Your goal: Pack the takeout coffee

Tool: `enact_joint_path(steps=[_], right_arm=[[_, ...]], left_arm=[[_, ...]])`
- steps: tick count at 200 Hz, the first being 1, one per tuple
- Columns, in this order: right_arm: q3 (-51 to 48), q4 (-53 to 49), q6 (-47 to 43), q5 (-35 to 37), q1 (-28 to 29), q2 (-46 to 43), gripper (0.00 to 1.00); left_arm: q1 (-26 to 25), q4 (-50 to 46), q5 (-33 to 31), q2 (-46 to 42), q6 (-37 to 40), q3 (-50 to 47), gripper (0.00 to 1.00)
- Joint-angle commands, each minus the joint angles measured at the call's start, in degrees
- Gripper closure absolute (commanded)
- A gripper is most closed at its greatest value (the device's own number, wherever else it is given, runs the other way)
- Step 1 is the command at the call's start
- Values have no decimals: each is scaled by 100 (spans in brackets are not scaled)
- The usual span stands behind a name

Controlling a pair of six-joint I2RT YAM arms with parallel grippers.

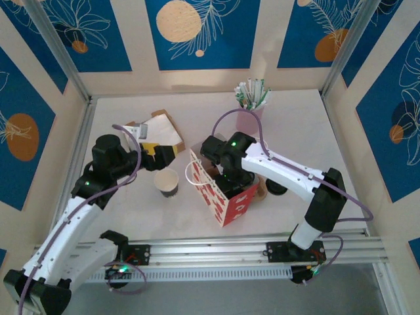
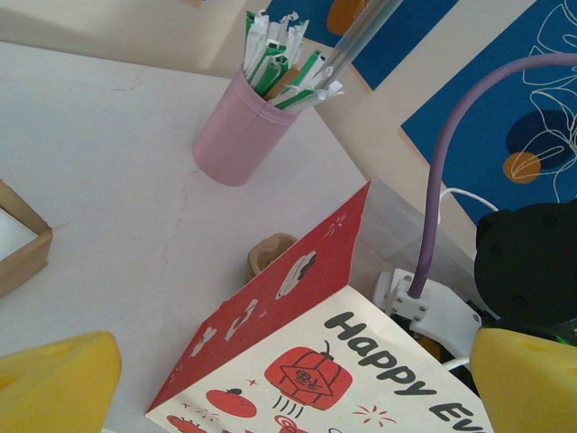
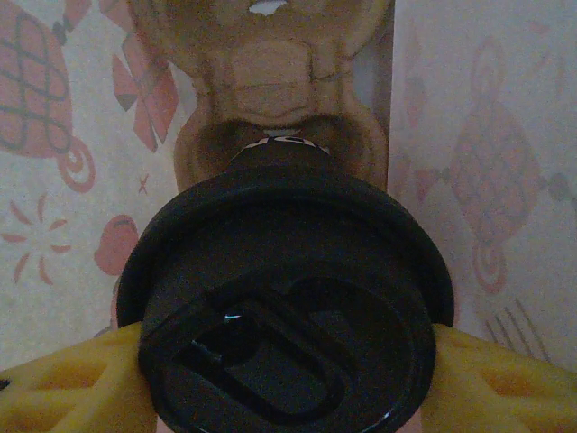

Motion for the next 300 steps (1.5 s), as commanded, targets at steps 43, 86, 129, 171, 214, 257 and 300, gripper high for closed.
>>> enact_joint_path(steps=[43,86,129,171,214,257,300], right_arm=[[75,-171,0,-117,-57,104,42],[55,-45,-16,-108,-47,51,42],[-53,99,-63,-108,-65,59,42],[-121,223,-95,-121,-67,15,42],[-170,276,-106,-101,-66,-7,42],[-195,285,-109,-131,-78,4,42],[-205,295,-126,-144,-75,23,42]], left_arm=[[-82,134,181,104,122,147,1],[-109,177,171,126,113,94,1],[-117,192,168,123,101,51,1],[-126,202,154,120,86,34,1],[-137,194,153,113,87,32,1],[-141,191,146,113,80,40,1],[-144,195,142,113,87,40,1]])
